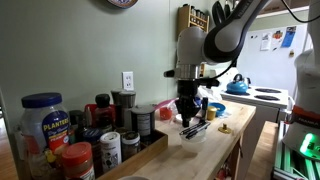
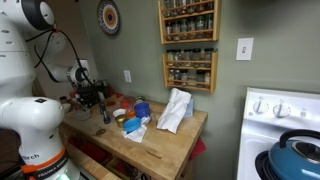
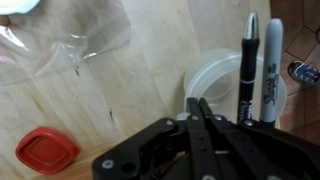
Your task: Put the marker on top of the clear bowl then move the bowl forwards.
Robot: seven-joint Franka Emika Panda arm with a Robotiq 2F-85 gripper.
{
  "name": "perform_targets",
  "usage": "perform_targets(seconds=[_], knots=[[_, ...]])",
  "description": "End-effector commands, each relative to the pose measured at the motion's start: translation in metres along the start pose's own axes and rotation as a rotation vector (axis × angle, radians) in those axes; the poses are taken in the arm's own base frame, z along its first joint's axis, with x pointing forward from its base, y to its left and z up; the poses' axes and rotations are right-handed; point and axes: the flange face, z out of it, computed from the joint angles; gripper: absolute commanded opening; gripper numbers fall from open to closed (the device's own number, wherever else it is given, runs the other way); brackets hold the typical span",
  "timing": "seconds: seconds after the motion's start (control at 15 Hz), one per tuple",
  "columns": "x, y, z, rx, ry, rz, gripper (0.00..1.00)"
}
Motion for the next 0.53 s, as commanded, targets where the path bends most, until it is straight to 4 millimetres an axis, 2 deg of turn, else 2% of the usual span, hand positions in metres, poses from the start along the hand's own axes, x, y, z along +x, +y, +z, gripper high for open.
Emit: perform_targets(seconds=[0.0,0.27,0.33,0.4,0.47], knots=[[-0.004,-0.001,0.014,0.019,0.011,0.005,0.01],[-0.004,0.000,0.024,0.018,0.014,0.010,0.01],[-0.004,0.000,0.022,0.018,0.014,0.016,0.28],[-0.004,-0.001,0.018,0.020,0.026,-0.009,0.29],[-0.005,-0.002,0.013,0.007,0.026,-0.009,0.35]])
